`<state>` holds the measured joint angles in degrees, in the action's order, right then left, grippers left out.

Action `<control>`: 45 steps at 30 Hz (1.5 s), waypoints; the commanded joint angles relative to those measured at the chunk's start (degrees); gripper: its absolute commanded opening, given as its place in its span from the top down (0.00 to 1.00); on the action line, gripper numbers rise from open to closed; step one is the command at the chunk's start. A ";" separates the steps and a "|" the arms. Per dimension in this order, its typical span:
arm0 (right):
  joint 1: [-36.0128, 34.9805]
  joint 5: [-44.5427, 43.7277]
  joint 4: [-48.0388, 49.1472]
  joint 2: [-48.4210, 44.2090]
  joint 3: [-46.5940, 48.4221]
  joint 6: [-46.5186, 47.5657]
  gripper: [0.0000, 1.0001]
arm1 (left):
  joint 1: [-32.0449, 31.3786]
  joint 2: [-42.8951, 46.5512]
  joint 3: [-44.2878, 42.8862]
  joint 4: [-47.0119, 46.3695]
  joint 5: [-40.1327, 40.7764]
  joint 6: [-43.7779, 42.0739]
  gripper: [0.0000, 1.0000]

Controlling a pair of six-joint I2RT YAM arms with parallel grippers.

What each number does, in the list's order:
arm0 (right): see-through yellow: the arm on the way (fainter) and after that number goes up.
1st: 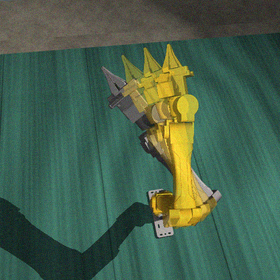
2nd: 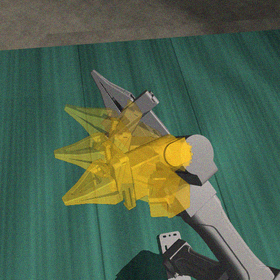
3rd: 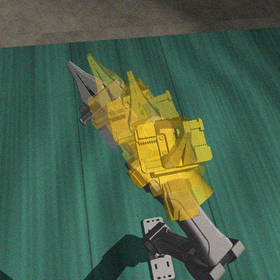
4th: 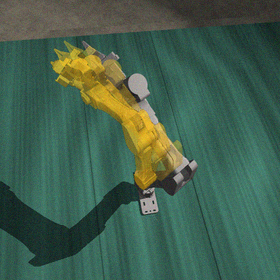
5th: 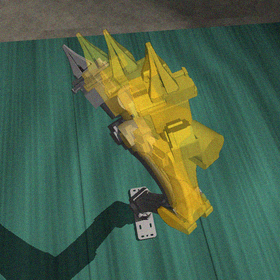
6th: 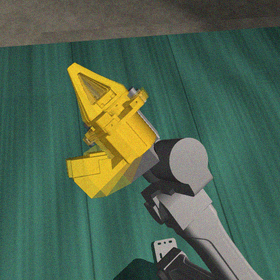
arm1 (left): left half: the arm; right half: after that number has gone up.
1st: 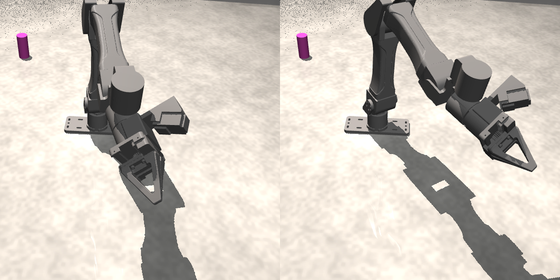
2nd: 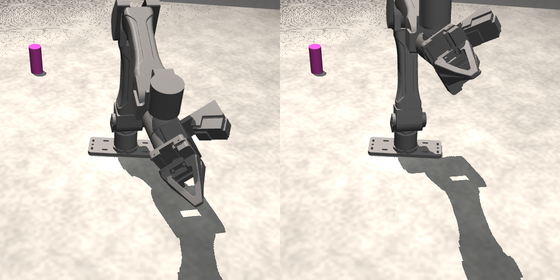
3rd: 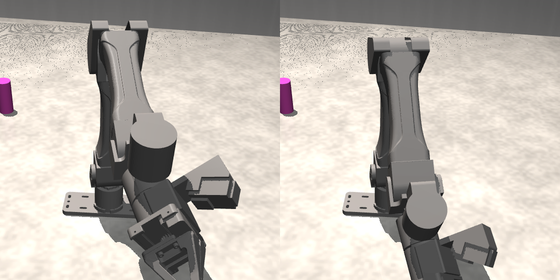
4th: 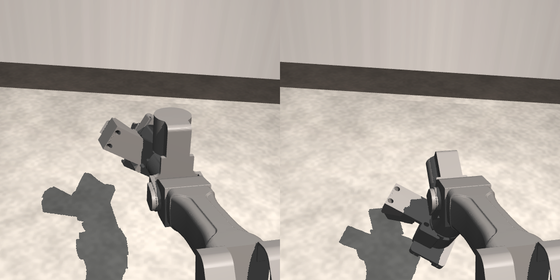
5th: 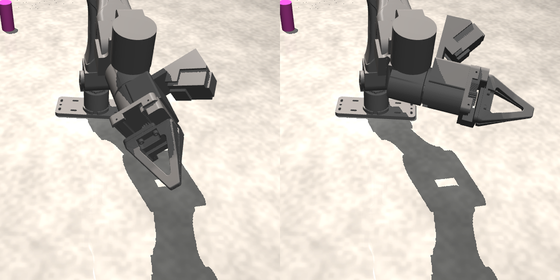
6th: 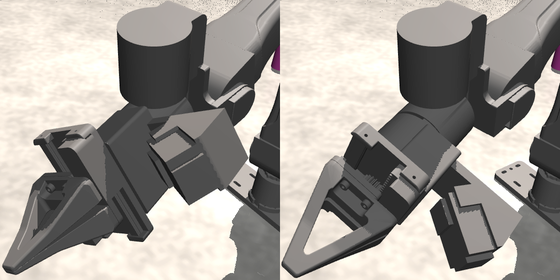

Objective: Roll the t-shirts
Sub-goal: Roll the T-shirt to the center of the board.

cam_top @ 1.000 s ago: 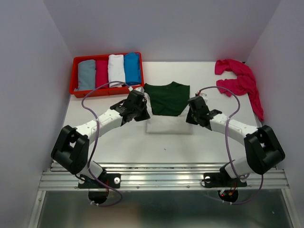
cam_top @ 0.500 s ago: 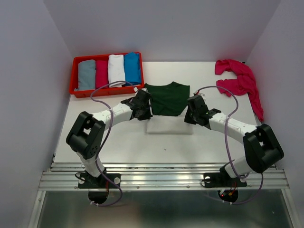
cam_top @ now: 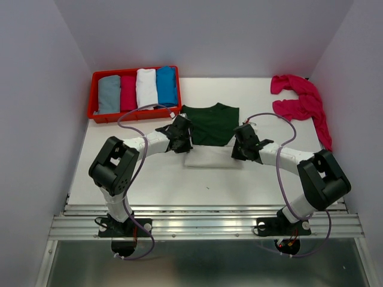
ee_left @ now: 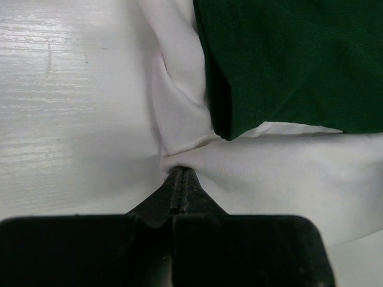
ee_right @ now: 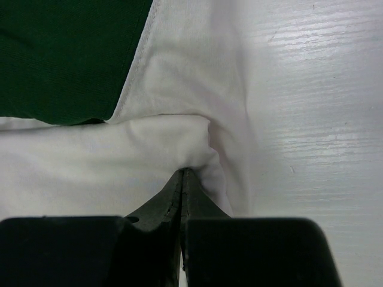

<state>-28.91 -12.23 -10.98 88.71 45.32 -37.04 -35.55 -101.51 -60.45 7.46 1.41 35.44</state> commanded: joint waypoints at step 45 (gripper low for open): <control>-28.84 -2.80 -7.20 -10.92 -1.99 -14.57 0.99 | 2.94 -4.41 -23.05 15.29 7.46 -11.53 1.00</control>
<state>-57.28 -11.07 -13.10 80.90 40.64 -54.68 -33.15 -112.55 -79.92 19.00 5.91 25.74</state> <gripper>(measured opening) 0.015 0.017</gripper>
